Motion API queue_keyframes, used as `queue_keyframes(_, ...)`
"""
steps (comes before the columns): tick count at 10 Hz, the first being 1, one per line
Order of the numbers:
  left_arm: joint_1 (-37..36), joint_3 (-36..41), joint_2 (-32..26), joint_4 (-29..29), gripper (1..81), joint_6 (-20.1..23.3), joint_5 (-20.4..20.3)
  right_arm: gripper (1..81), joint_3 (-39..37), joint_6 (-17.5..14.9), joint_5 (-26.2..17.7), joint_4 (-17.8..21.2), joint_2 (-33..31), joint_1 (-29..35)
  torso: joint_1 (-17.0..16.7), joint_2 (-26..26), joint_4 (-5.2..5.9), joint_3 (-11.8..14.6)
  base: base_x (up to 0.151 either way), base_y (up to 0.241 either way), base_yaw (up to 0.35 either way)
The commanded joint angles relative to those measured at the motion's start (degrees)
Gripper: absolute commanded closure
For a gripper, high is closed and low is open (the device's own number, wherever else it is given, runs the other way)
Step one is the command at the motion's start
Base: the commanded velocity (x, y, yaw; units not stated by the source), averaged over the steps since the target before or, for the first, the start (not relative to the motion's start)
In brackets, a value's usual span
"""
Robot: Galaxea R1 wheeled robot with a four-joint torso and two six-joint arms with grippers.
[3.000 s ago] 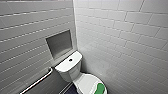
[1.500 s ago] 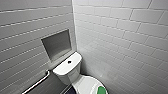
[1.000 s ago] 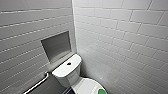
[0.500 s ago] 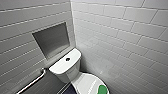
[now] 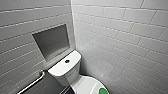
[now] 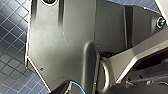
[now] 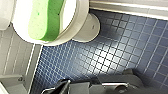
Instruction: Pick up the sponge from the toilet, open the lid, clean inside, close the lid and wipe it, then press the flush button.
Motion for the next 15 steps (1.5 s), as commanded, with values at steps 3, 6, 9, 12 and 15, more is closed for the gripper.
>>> queue_keyframes(3, 0.1, 0.3, 0.0, 0.3, 1.0, -0.1, 4.2, 1.0, 2.6, 1.1, -3.4, 0.7, -3.4, 6.9, 6.4, -10.0, 0.00, 0.0, 0.000, 0.000, 0.000)
queue_keyframes(6, 0.1, 0.1, 0.1, 0.2, 1.0, -0.1, 4.2, 1.0, 4.6, 1.3, -3.4, 0.7, -3.2, 9.4, 9.9, -15.8, 0.00, -6.3, 0.000, 0.000, 0.000)
queue_keyframes(9, 0.1, 0.1, 0.3, 0.3, 1.0, -0.1, 4.2, 1.0, 4.3, 1.4, -3.4, 0.7, -3.4, 10.5, 13.6, -21.7, 0.00, -11.7, 0.000, 0.000, 0.000)
queue_keyframes(12, 0.0, 0.1, 0.3, 0.2, 1.0, -0.2, 4.3, 1.0, 6.6, 3.6, -3.4, 0.7, -3.6, 14.0, 13.5, -21.6, 0.00, -10.6, 0.000, 0.000, 0.000)
queue_keyframes(15, 0.0, 0.1, 0.3, 0.1, 1.0, -0.2, 4.5, 1.0, 6.5, 4.0, -3.8, 0.6, -1.4, 17.3, 14.2, -22.6, 0.00, -11.4, 0.000, 0.000, 0.000)
